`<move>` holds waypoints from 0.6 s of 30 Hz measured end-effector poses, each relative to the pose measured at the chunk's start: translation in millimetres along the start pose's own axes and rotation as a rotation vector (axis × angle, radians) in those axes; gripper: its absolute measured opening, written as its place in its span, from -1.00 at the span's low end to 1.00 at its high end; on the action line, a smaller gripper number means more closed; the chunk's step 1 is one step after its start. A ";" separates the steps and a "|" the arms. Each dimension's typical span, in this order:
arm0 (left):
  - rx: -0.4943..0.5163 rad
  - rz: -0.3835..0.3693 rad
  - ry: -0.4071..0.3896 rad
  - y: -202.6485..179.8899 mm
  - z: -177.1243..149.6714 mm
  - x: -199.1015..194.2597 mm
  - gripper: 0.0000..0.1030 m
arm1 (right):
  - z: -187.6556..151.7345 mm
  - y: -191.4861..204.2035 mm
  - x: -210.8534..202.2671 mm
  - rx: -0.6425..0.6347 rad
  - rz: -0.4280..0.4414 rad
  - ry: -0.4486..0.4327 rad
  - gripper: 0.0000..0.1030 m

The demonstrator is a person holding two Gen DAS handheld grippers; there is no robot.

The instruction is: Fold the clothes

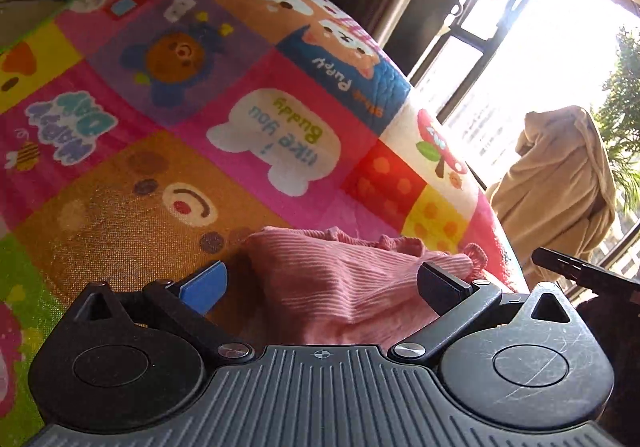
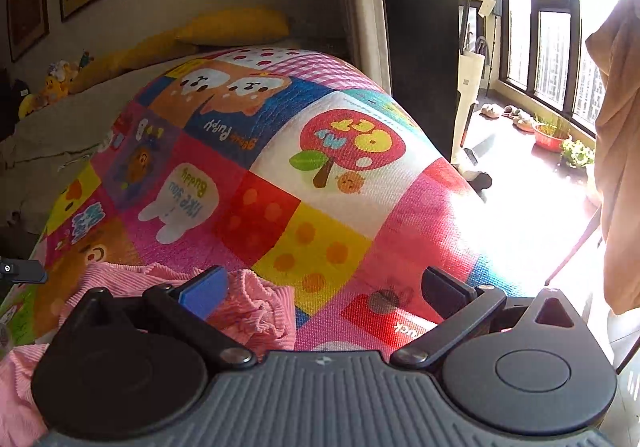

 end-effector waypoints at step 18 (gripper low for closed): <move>0.458 0.385 0.205 -21.6 -11.3 91.6 1.00 | -34.0 61.0 58.6 -0.385 -0.349 0.026 1.00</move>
Point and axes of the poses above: each gripper's, at about its wrist camera, not at the fingertips, and x roughly the way its jaws point, y to its left, z to its top, the point moved 1 cm from there along x, roughly the way its jaws point, and after that the axes turned 13 degrees about -z, right-handed, at the moved point
